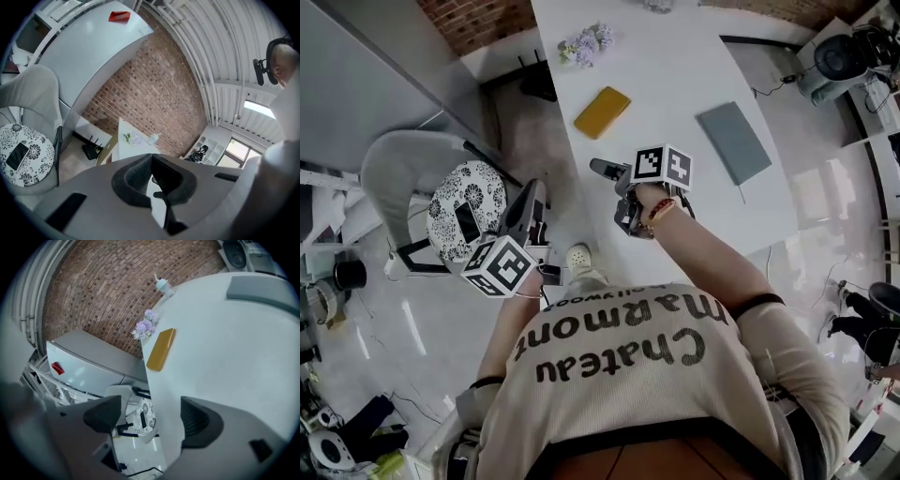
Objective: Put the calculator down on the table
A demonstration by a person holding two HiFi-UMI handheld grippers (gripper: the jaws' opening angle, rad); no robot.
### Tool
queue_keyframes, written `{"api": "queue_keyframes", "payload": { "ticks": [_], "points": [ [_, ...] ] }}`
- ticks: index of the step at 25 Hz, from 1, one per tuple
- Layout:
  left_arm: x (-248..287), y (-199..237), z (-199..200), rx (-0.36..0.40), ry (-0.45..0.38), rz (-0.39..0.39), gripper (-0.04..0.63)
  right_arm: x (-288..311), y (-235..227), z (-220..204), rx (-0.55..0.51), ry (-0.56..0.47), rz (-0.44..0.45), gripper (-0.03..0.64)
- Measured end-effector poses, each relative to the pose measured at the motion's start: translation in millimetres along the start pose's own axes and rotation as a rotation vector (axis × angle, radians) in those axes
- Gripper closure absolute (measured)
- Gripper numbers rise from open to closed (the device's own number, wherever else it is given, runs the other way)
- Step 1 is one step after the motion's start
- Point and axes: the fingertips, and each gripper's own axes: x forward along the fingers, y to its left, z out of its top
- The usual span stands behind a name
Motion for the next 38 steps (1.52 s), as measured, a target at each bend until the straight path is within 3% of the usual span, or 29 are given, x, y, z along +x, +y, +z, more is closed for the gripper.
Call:
{"api": "queue_keyframes", "payload": {
  "ticks": [2, 4, 9, 13, 19, 24, 28, 33, 38],
  "points": [
    [-5.3, -17.9, -9.3, 0.007, -0.012, 0.008, 0.594, -22.2, 2.9, -7.7, 0.001, 0.011, 0.058, 0.225],
    [-11.1, -35.4, -16.7, 0.019, -0.025, 0.020, 0.594, -44.9, 7.3, -14.3, -0.006, 0.020, 0.118, 0.282],
    [-25.7, -73.6, -30.6, 0.058, -0.054, 0.057, 0.594, -102.0, 23.9, -20.5, -0.046, 0.005, 0.255, 0.318],
    [-35.0, -103.8, -32.0, 0.078, -0.093, 0.047, 0.594, -147.7, 43.8, -16.0, -0.060, -0.007, 0.380, 0.377],
    [-42.5, -146.2, -31.7, 0.119, -0.140, 0.009, 0.594, -216.9, 73.8, 4.1, -0.171, -0.091, 0.539, 0.460],
    [-46.3, -175.7, -32.3, 0.152, -0.170, -0.011, 0.594, -265.4, 84.0, 17.2, -0.325, -0.206, 0.570, 0.496],
    [-48.6, -178.9, -29.2, 0.172, -0.187, -0.026, 0.594, -283.5, 95.6, 21.1, -0.462, -0.349, 0.599, 0.563],
    [-44.7, -185.9, -30.3, 0.206, -0.196, -0.046, 0.594, -297.2, 97.3, 24.1, -0.669, -0.492, 0.548, 0.624],
    [-52.4, -220.9, -42.8, 0.258, -0.210, -0.055, 0.594, -339.3, 84.0, 25.4, -0.745, -0.584, 0.513, 0.624]
  ]
}}
